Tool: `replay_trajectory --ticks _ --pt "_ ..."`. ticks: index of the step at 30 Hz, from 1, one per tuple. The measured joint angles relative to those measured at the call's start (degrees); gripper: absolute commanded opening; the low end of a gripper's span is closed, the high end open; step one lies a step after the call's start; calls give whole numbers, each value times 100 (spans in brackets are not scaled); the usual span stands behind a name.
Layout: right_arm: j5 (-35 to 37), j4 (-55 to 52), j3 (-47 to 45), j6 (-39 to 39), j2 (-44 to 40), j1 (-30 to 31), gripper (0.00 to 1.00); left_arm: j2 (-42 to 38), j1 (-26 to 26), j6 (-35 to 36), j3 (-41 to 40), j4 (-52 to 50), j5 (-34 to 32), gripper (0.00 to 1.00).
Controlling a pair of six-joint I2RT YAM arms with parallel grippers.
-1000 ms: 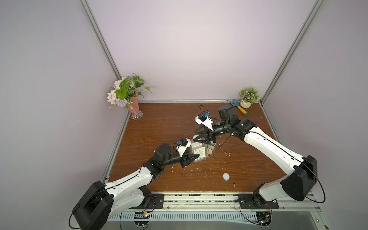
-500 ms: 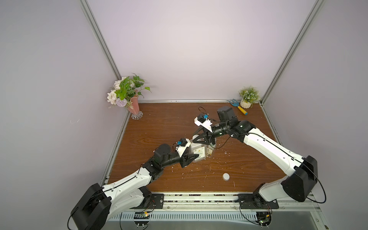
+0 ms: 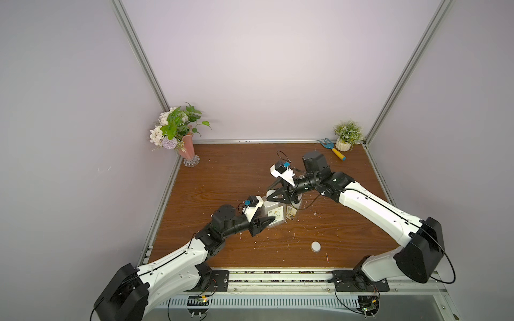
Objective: Screw on the bottle caps
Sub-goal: Screw the bottle cap onto the plastic bottle.
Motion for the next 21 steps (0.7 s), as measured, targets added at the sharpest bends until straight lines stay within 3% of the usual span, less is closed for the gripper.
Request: replay_trajectory --ticks 11,21 --pt "243 1078 -413 584 -48 304 0 -761 -4 70 -424 -44 -601 11" --pt "1438 1506 -442 1036 -46 758 0 -1027 -4 85 -540 -46 -1191 3"
